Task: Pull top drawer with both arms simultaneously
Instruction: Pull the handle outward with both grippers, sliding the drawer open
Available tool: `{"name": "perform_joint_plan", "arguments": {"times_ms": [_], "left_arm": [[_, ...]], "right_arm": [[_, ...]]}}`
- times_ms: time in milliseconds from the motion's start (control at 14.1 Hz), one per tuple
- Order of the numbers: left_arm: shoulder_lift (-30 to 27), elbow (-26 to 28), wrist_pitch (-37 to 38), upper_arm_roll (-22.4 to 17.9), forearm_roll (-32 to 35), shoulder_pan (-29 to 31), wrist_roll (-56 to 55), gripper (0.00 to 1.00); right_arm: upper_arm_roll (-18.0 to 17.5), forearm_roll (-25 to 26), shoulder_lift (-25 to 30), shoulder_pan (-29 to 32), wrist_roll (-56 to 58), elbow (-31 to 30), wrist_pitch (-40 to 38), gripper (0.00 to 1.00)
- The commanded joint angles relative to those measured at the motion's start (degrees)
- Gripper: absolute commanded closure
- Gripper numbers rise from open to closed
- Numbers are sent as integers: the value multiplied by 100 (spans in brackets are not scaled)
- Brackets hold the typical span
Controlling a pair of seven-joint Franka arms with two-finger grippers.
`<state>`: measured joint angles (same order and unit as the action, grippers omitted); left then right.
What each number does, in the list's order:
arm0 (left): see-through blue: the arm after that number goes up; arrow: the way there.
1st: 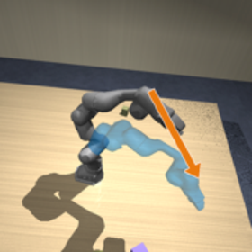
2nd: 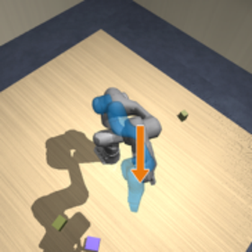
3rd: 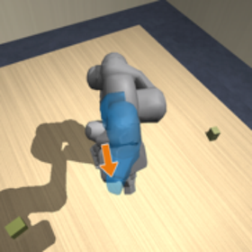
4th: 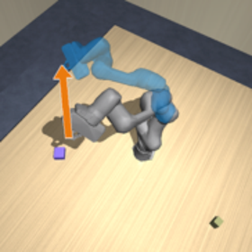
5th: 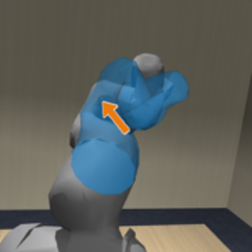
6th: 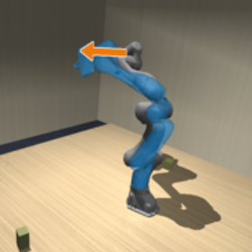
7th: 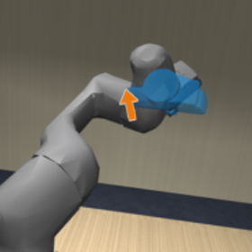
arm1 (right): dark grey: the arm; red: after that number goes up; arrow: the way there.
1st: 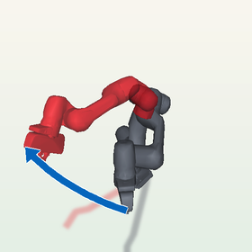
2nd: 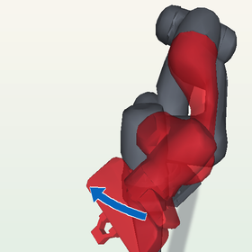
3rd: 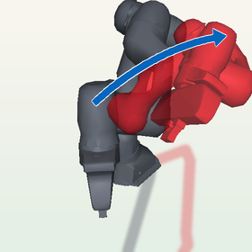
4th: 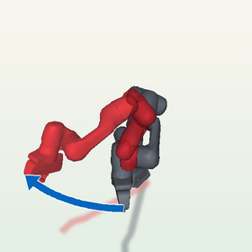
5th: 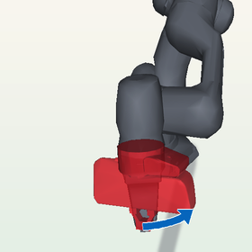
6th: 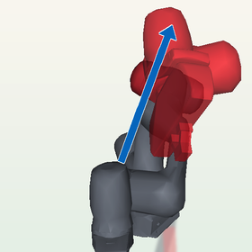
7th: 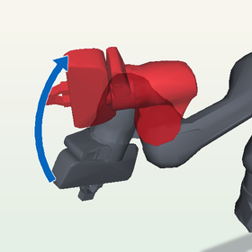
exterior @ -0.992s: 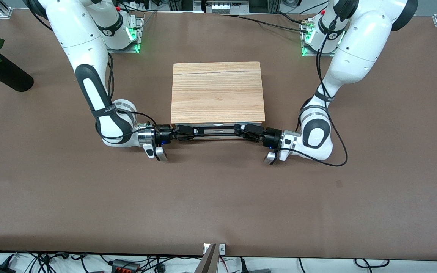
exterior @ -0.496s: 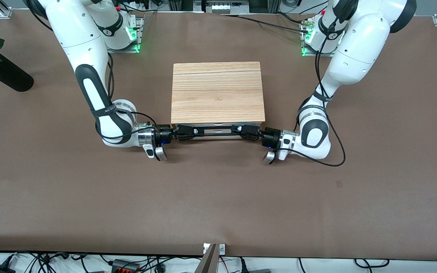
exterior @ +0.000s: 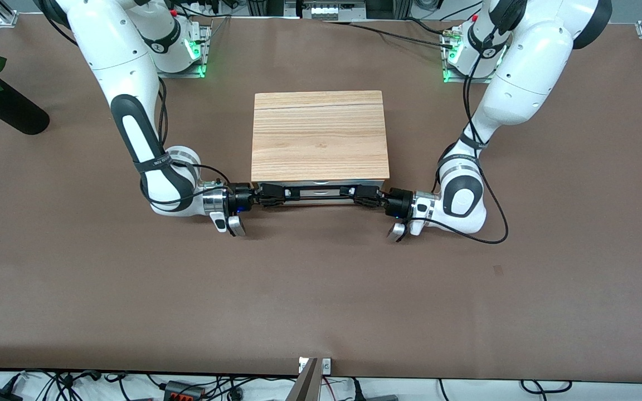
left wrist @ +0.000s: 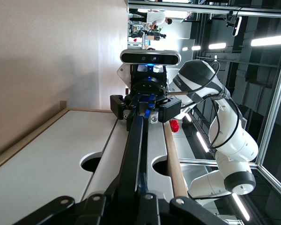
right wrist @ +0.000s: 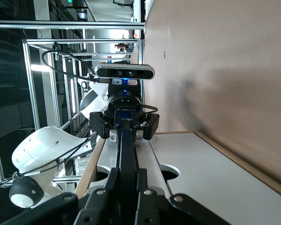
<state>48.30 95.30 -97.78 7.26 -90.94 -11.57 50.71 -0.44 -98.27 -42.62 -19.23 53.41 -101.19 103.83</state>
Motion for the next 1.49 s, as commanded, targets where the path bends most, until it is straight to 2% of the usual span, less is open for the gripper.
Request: {"name": "perform_joint_plan", "arguments": {"times_ms": [0, 425, 850, 1063, 1417], "left_arm": [[-49, -11, 75, 30, -134, 67, 141, 86], [206, -511, 66, -14, -169, 67, 53, 86], [425, -968, 57, -111, -152, 155, 45, 87], [601, -1346, 48, -304, -143, 138, 36, 87], [655, -1444, -329, -305, -143, 94, 36, 87]], "right_arm": [[17, -114, 70, -19, 12, -50, 6, 98], [52, -114, -299, 16, -392, 652, 59, 98], [96, -88, -914, 104, -612, 1575, 137, 98], [105, -70, -1107, 121, -726, 1944, 322, 98], [184, -52, -1214, 130, -779, 2086, 357, 96]]}}
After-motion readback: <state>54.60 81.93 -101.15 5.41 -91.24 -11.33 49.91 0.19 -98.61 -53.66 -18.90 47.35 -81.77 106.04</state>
